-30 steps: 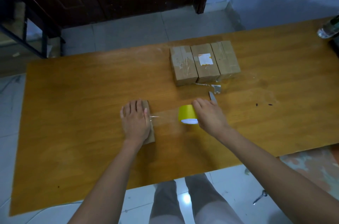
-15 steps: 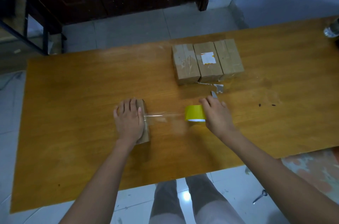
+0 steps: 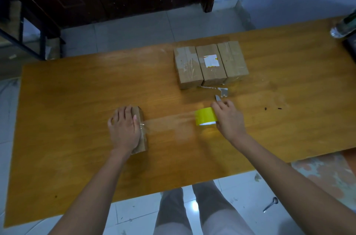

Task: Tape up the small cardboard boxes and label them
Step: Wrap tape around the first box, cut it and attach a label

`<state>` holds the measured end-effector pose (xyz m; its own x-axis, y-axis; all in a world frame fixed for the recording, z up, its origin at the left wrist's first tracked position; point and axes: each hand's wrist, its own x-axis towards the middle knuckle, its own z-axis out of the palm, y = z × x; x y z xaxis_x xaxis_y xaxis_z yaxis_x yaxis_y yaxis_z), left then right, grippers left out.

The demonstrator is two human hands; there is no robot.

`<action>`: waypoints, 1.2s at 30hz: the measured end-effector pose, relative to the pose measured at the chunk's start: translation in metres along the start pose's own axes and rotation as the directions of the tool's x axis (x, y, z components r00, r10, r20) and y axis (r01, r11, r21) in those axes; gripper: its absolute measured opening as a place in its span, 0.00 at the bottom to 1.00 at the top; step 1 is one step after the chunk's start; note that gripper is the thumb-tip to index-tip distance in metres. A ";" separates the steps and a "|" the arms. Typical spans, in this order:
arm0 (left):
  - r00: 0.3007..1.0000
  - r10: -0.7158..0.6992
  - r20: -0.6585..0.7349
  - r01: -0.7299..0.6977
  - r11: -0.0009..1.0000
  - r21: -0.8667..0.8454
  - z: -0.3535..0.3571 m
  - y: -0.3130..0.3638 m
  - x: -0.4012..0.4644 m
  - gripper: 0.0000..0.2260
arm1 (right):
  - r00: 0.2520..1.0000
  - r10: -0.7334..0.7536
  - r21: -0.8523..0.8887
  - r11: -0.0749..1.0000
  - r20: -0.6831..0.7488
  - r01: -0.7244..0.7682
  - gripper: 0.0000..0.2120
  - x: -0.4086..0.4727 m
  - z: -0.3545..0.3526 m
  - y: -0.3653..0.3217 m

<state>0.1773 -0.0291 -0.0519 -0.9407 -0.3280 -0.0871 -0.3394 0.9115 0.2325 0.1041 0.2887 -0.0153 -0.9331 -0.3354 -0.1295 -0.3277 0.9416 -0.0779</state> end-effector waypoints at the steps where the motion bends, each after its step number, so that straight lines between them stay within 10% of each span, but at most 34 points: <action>1: 1.000 -0.008 0.000 0.008 1.000 -0.002 0.000 0.000 0.000 0.23 | 1.000 0.025 0.037 0.999 -0.002 -0.025 0.21 0.000 0.002 0.001; 16: 0.999 -0.028 -0.016 0.028 0.999 0.015 -0.003 -0.020 -0.006 0.24 | 0.995 -0.086 -0.006 0.996 -0.055 0.086 0.24 0.001 0.008 -0.002; 22: 1.000 -0.018 0.010 0.018 1.000 -0.001 -0.003 -0.022 -0.005 0.23 | 0.985 0.058 0.112 0.991 0.164 -0.077 0.47 -0.024 0.012 0.034; 27: 0.999 -0.005 0.046 0.009 0.996 -0.093 -0.004 -0.033 0.006 0.18 | 0.900 0.380 0.183 0.890 0.214 -0.419 0.28 -0.040 0.031 0.041; 36: 0.997 0.072 -0.014 -0.072 0.997 -0.021 -0.004 -0.036 0.000 0.21 | 0.850 0.469 0.419 0.740 0.241 -0.527 0.12 -0.046 0.029 0.020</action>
<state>0.1898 -0.0629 -0.0567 -0.9626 -0.2649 -0.0564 -0.2704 0.9275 0.2580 0.1446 0.3225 -0.0395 -0.9108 0.1492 -0.3848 0.3113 0.8606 -0.4031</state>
